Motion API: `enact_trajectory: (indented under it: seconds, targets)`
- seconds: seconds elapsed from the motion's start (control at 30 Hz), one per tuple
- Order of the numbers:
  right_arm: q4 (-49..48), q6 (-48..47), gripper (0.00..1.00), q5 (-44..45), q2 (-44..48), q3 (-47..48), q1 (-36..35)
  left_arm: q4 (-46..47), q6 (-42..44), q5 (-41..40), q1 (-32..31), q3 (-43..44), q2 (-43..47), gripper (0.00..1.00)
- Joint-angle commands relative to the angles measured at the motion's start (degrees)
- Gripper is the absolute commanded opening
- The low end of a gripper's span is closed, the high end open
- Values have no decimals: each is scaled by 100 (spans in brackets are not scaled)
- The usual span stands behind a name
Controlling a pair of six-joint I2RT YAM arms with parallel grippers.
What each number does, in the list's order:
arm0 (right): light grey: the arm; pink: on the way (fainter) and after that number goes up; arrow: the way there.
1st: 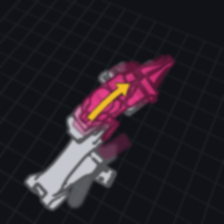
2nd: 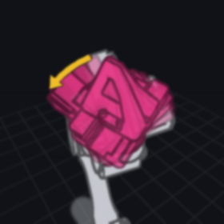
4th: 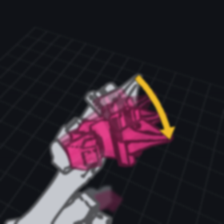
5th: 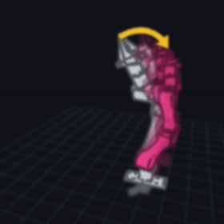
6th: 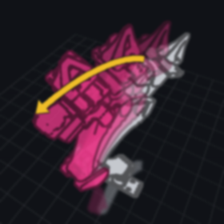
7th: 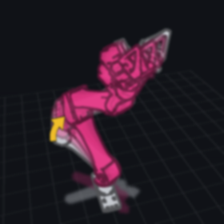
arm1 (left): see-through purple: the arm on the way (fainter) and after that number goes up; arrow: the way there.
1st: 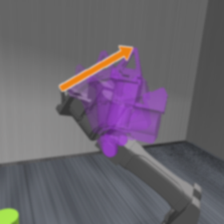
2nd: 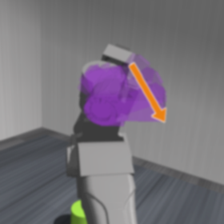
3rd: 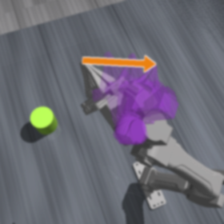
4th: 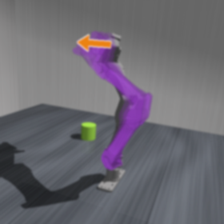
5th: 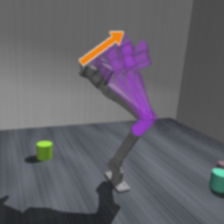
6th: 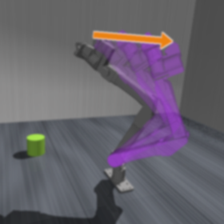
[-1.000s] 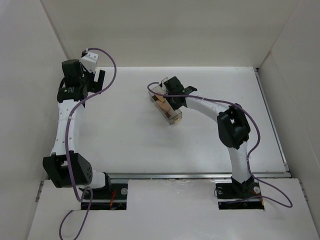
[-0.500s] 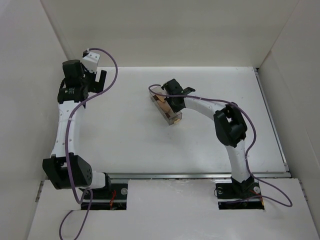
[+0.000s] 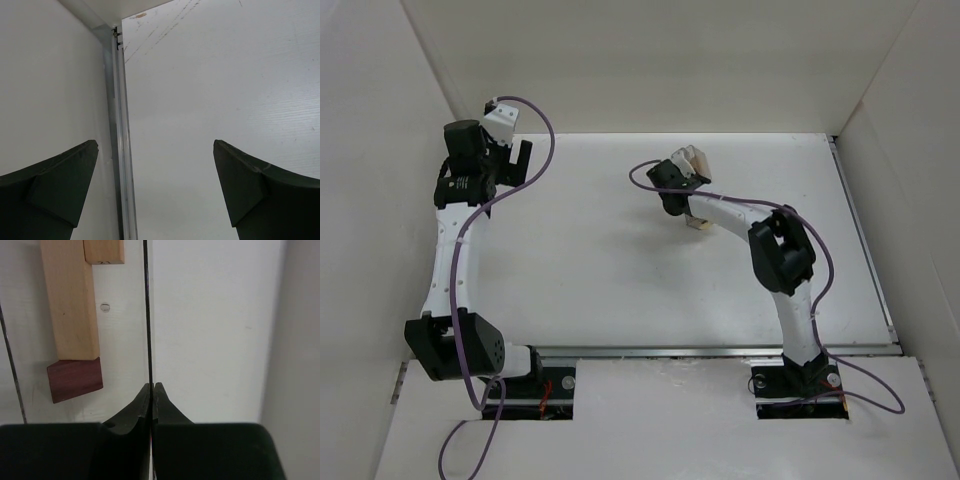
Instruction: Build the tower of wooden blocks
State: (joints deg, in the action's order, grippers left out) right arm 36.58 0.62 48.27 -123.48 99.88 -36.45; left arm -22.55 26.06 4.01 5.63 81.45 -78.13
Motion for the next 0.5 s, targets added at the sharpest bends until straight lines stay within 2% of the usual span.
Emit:
enact_trajectory:
  seconds: [0.0,0.23,0.37,0.4,0.47]
  targets:
    - [-141,-228,0,2544,8,-108,-37,92,30,-111,-70,-24,245,100]
    - [-204,-423,0,2811,-633,-48,-468,145,30,-164,-71,-24,298,100]
    - [-11,-423,33,2451,-765,76,-758,198,30,-217,-71,-77,298,100]
    - [-10,-327,48,2389,-817,146,-811,198,30,-217,-71,-77,298,100]
    - [182,-73,60,2188,-818,286,-891,198,30,-217,-71,-77,298,100]
